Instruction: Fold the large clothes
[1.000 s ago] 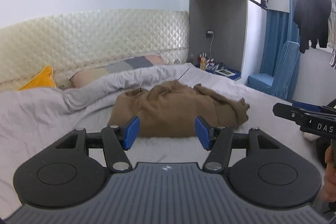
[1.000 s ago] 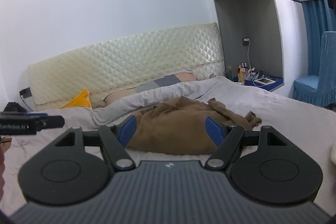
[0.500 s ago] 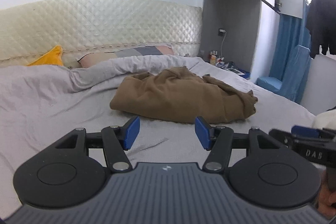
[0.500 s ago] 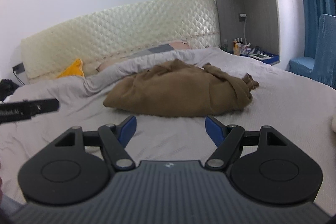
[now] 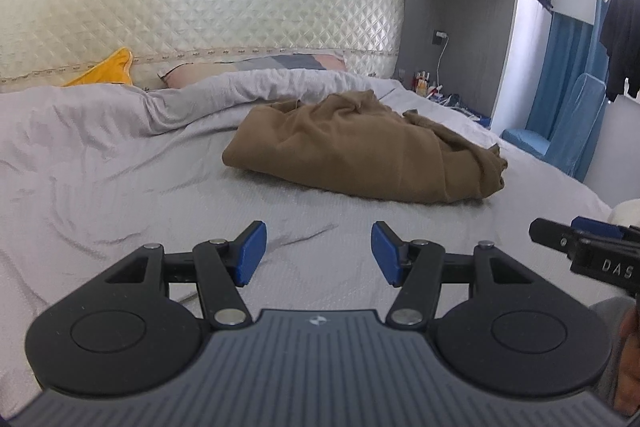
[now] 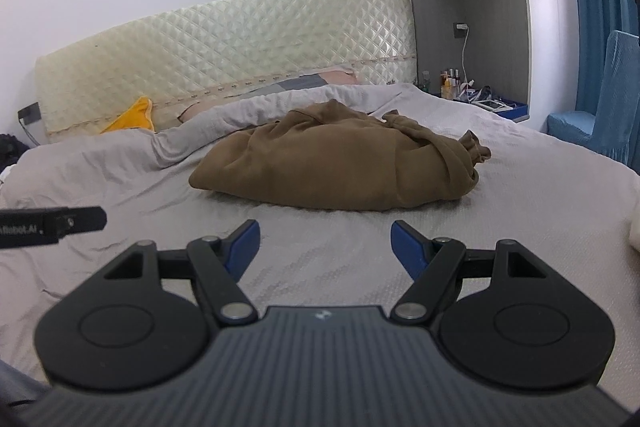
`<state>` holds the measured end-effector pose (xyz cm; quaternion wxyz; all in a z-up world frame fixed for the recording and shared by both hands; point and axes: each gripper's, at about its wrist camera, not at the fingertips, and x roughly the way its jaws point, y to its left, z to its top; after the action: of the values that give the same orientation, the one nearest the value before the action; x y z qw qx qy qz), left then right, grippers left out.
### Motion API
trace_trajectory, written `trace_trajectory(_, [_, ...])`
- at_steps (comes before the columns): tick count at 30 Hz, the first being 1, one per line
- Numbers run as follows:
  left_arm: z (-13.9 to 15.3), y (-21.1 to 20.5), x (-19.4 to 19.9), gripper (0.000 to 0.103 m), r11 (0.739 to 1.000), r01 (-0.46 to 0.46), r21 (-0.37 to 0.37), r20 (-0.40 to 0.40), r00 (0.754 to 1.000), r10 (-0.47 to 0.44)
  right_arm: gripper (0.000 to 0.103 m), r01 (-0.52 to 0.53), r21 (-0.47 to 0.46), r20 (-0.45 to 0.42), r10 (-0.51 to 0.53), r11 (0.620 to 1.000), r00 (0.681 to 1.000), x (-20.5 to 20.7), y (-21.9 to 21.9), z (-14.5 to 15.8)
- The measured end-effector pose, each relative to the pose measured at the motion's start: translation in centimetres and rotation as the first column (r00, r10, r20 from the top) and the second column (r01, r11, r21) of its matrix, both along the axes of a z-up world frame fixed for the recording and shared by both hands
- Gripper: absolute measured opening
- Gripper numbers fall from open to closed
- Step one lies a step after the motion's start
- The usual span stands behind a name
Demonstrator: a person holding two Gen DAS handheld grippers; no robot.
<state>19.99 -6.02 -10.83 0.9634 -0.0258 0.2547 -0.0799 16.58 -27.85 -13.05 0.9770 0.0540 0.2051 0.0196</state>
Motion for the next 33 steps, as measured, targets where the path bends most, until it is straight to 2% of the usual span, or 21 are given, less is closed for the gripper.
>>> trace_trajectory(7, [-0.31,0.08,0.22,0.064,1.000,-0.001,-0.002,-0.012,1.000,0.001,0.075,0.016,0.008,-0.017,-0.016,1.000,1.000,0.28,-0.08,-0.29])
trace_trajectory(12, [-0.28,0.10,0.24,0.069,1.000,-0.015,-0.001,-0.015,1.000,0.015,0.075,0.026,-0.014,-0.023,-0.026,1.000,0.999,0.40,0.35,-0.38])
trace_trajectory(15, [-0.44,0.07,0.37,0.078,1.000,-0.018,0.006,-0.025,1.000,0.018,0.075,0.033,-0.012,-0.023,-0.033,0.999,0.999,0.30,0.20,-0.40])
trace_trajectory(19, [-0.49,0.11,0.46,0.096,1.000,-0.020,0.004,-0.025,0.999,0.020,0.076,0.037,-0.018,-0.025,-0.037,0.999,0.999,0.34,0.26,-0.39])
trace_trajectory(21, [-0.50,0.07,0.48,0.099,1.000,-0.022,0.009,-0.027,0.999,0.022,0.076,0.037,-0.017,-0.023,-0.037,0.999,0.999,0.29,0.26,-0.38])
trace_trajectory(22, [-0.51,0.04,0.51,0.099,1.000,-0.025,0.013,-0.029,0.999,0.025,0.078,0.035,-0.016,-0.022,-0.035,0.999,0.999,0.32,0.24,-0.38])
trace_trajectory(23, [-0.51,0.01,0.54,0.100,0.999,-0.027,0.016,-0.031,0.999,0.028,0.086,0.032,-0.011,-0.021,-0.032,0.999,0.999,0.38,0.31,-0.36])
trace_trajectory(24, [-0.50,0.01,0.55,0.100,0.999,-0.032,0.019,-0.033,0.999,0.033,0.090,0.029,-0.005,-0.016,-0.029,1.000,0.999,0.37,0.30,-0.37])
trace_trajectory(25, [-0.49,0.04,0.54,0.100,0.999,-0.039,0.023,-0.032,0.999,0.040,0.101,0.034,-0.007,-0.015,-0.034,0.999,0.999,0.35,0.30,-0.37])
trace_trajectory(33, [-0.35,0.94,0.37,0.101,0.997,-0.080,0.020,-0.030,0.996,0.081,0.103,0.054,-0.040,-0.018,-0.055,0.998,0.998,0.43,0.78,-0.56])
